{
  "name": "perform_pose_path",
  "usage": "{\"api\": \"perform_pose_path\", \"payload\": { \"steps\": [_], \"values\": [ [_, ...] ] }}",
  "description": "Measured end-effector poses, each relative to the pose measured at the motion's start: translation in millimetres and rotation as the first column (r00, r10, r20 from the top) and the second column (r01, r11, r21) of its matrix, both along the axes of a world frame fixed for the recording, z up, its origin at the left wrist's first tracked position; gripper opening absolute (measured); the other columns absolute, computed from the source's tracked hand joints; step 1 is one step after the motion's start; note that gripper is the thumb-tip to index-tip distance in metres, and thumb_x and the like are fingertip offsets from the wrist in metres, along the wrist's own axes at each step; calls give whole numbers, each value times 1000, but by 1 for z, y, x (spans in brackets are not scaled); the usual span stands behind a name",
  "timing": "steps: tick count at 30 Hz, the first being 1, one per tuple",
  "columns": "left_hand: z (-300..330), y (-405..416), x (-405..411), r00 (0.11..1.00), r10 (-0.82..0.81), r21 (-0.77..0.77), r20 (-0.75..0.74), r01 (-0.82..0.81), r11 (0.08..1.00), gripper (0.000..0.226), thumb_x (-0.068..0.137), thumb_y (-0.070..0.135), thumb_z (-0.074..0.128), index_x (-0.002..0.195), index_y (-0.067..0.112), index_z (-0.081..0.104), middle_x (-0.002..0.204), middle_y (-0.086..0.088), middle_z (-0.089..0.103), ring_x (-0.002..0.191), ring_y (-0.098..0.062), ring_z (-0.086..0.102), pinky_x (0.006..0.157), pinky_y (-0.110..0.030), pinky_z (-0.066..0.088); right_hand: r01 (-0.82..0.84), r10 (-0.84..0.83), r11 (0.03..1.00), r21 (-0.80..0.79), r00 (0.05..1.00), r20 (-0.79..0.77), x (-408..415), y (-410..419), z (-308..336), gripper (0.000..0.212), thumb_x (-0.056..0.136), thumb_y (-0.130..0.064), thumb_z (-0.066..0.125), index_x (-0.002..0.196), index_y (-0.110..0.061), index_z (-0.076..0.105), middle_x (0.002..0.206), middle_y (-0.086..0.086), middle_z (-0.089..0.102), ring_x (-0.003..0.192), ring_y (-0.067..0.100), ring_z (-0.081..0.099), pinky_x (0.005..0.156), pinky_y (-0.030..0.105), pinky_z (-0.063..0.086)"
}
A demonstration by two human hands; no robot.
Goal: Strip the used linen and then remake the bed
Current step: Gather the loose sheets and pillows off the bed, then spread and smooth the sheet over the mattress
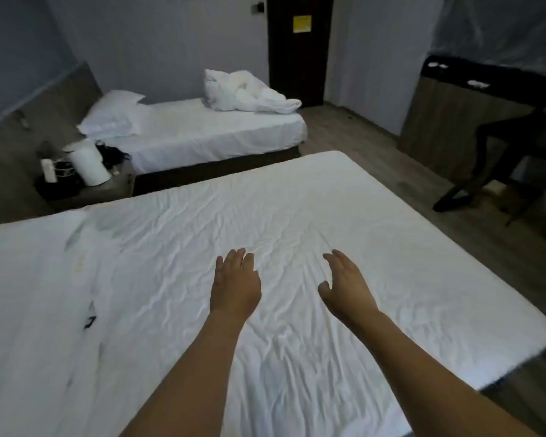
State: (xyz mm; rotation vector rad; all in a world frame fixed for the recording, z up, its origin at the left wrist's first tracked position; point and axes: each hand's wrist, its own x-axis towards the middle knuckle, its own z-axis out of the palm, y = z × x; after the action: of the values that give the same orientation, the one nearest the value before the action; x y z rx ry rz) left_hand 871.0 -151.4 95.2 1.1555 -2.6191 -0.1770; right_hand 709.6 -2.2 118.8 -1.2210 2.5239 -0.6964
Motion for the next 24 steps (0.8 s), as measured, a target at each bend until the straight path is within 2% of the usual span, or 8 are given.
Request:
{"api": "perform_pose_path", "payload": {
  "steps": [6,10,18,24],
  "values": [
    [0,91,-138,963,-267,24,-32,268,963,45,101,22,38,144,9,39,154,-9,34,146,-24,22,122,-44,5,202,-203,978,54,979,5,-88,119,2,62,91,-17,48,150,-17,29,160,2,21,145,20,21,118,31,19],
    [15,161,-239,900,-434,-73,40,436,897,45,101,25,36,144,12,38,154,-7,34,144,-23,24,121,-44,9,348,-347,937,27,937,-28,-172,206,12,62,93,-19,47,151,-16,27,160,4,21,146,20,20,119,30,15],
    [52,317,-447,801,-598,-127,8,594,794,43,102,28,36,143,15,39,152,-3,36,142,-20,27,121,-42,13,555,-554,831,43,832,-35,-339,376,48,62,93,-23,47,152,-18,25,159,2,21,146,20,19,120,35,18],
    [71,385,-589,729,-685,-146,0,678,721,45,100,25,43,144,15,39,150,-3,39,142,-19,29,122,-40,12,633,-632,774,12,774,-28,-475,451,62,64,93,-25,52,152,-19,27,159,2,22,146,21,21,120,36,20]
  ]
}}
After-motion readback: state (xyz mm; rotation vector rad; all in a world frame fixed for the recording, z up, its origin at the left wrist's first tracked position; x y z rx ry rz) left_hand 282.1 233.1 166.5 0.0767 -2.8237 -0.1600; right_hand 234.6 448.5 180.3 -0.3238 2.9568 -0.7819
